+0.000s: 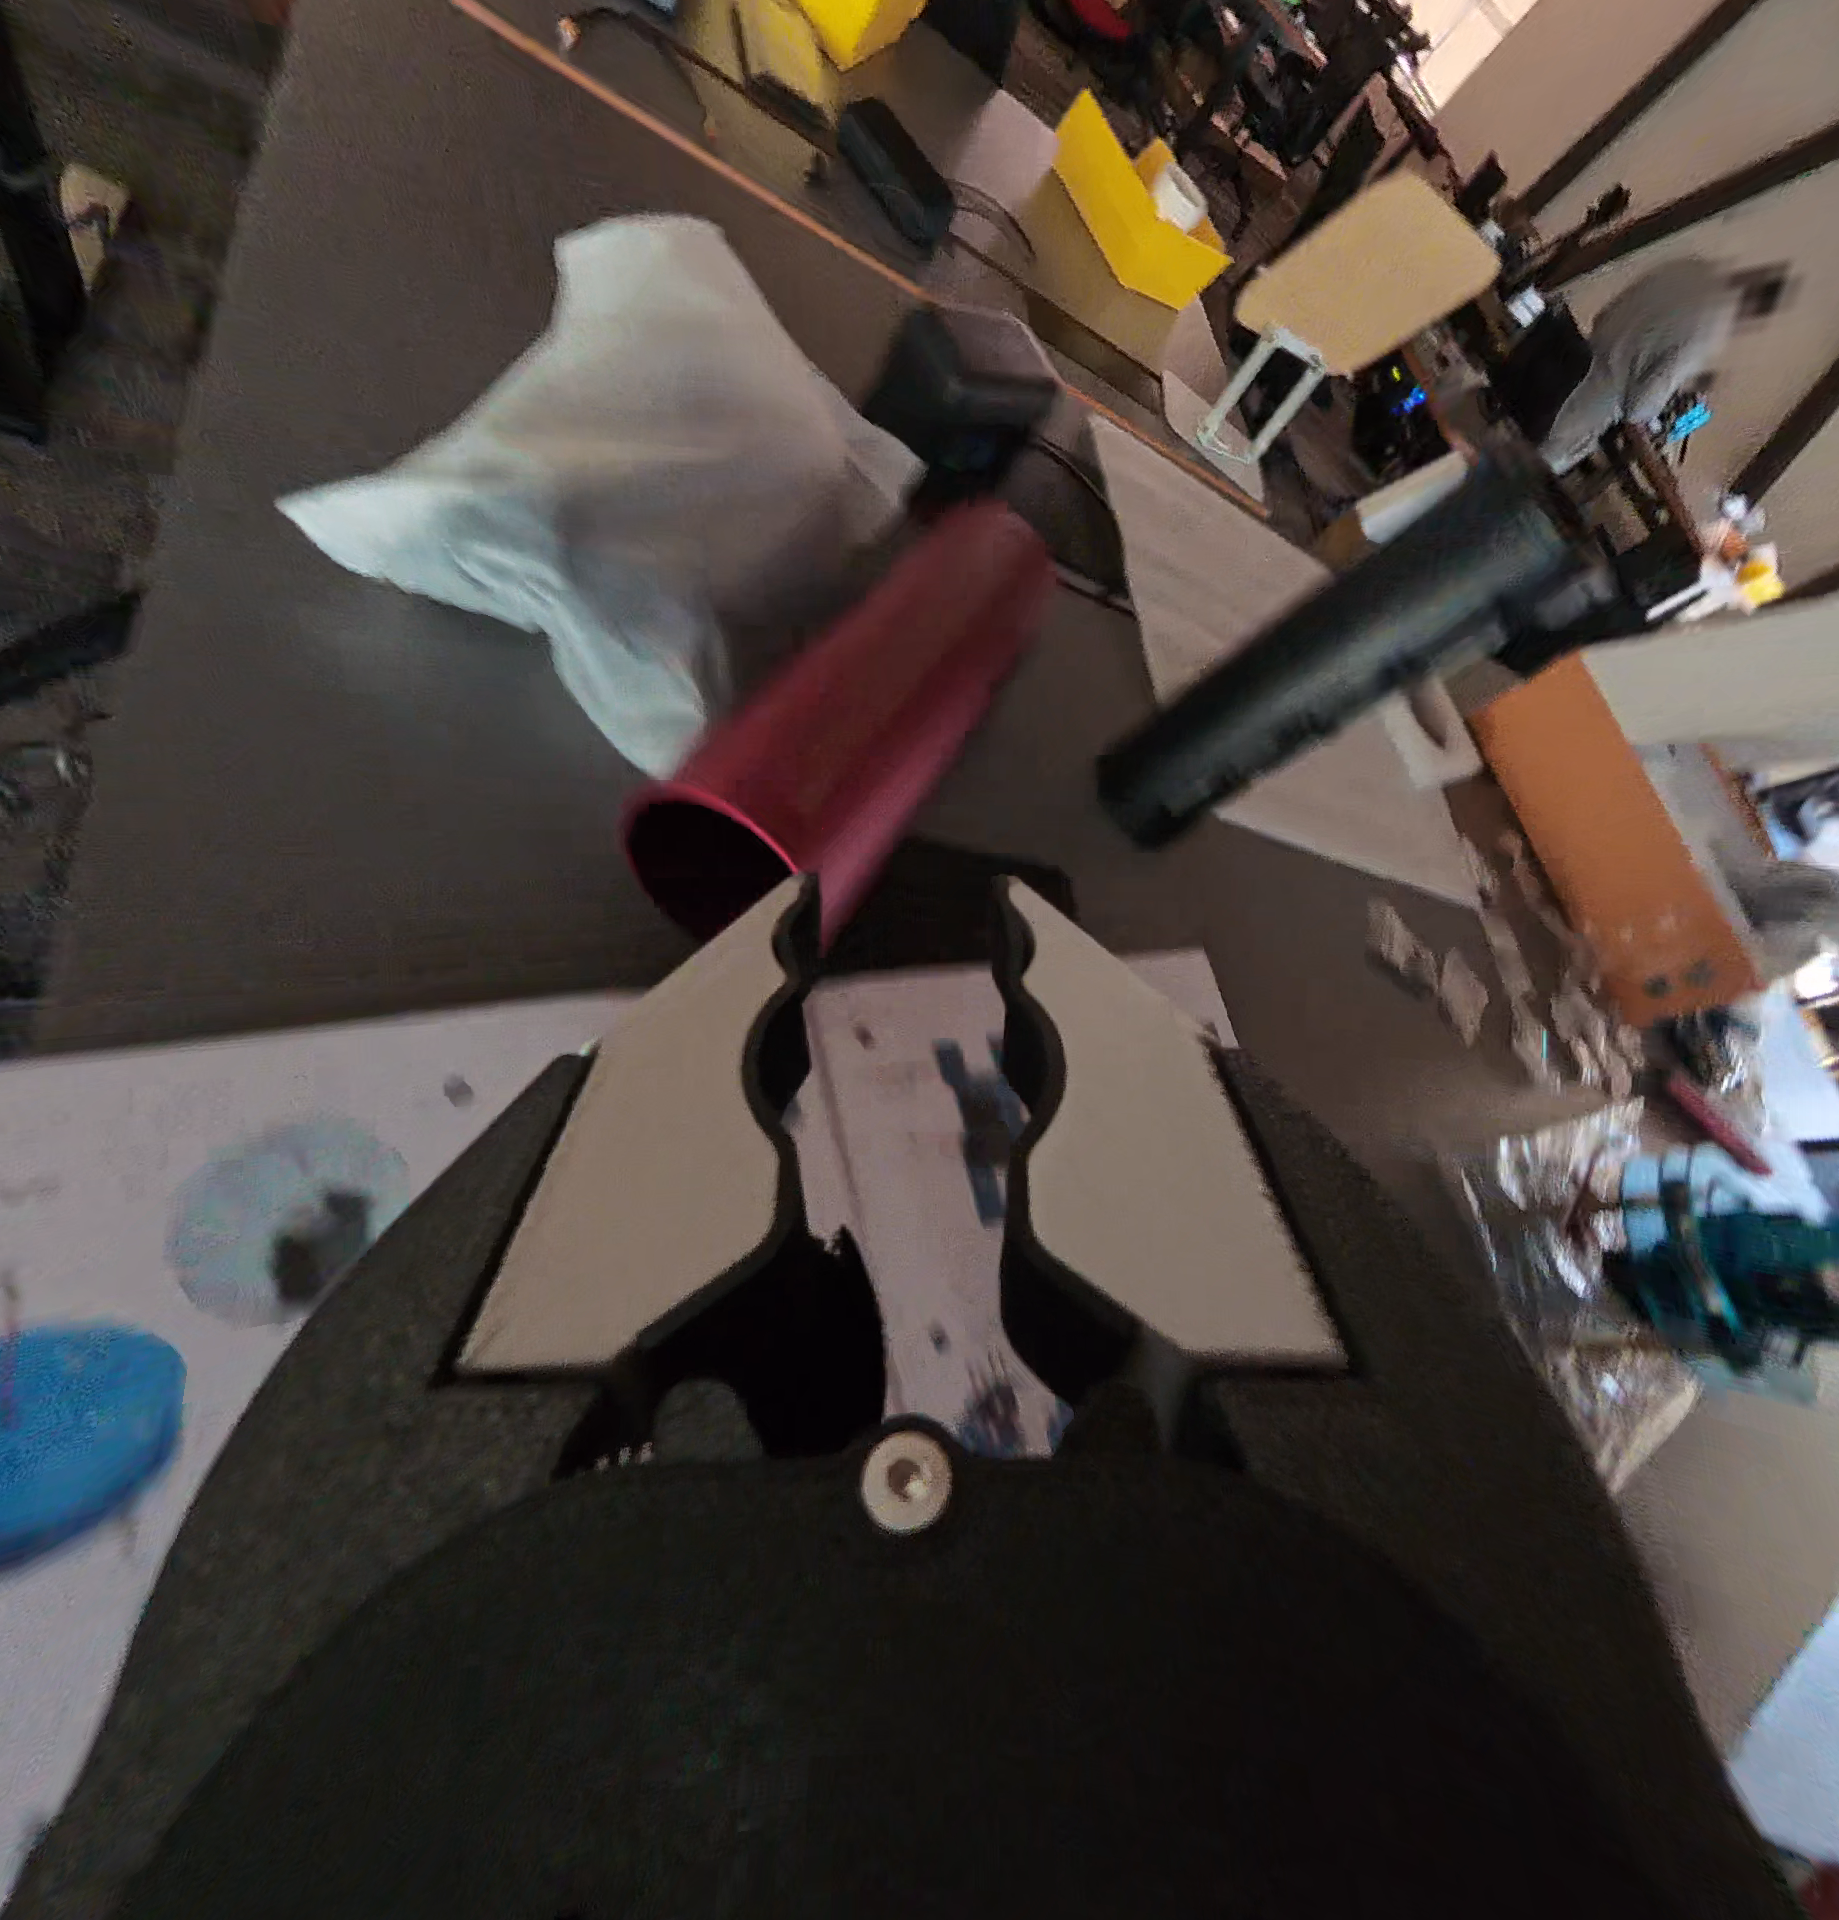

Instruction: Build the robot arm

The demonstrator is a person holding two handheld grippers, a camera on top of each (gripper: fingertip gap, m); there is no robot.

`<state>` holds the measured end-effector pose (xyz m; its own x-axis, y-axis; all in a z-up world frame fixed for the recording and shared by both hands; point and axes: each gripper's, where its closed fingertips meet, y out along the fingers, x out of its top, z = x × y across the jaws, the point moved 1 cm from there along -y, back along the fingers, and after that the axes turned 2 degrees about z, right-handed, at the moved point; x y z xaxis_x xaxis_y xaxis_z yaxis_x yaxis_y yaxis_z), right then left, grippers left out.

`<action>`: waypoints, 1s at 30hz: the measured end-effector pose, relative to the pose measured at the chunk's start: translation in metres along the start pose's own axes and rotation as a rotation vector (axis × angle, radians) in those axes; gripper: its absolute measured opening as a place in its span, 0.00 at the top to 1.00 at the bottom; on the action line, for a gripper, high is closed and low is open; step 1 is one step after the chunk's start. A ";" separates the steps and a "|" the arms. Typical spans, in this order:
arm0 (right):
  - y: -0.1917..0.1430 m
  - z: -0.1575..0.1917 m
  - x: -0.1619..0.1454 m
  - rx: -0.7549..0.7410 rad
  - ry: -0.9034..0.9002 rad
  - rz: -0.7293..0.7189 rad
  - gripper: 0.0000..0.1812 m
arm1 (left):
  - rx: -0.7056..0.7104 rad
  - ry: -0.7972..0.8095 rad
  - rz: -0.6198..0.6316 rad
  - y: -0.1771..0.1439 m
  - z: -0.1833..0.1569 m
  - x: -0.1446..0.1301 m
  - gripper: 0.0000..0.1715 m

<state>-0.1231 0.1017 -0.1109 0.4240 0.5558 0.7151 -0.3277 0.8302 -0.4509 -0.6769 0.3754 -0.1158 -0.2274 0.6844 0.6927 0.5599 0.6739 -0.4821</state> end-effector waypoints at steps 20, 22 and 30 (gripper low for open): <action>-0.008 0.010 -0.026 -0.104 -0.005 -0.003 0.85 | 0.313 0.176 0.245 0.091 0.107 0.075 0.71; -0.008 0.009 -0.027 -0.098 0.011 -0.010 0.85 | 0.349 0.245 0.253 0.097 0.111 0.083 0.63; 0.000 0.010 -0.025 -0.070 0.017 0.010 0.85 | 0.147 0.917 0.601 0.150 0.075 0.076 0.50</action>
<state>-0.1422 0.0873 -0.1234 0.4356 0.5639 0.7016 -0.2725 0.8255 -0.4943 -0.6700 0.5499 -0.1759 0.7605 0.4863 0.4303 0.2677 0.3690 -0.8900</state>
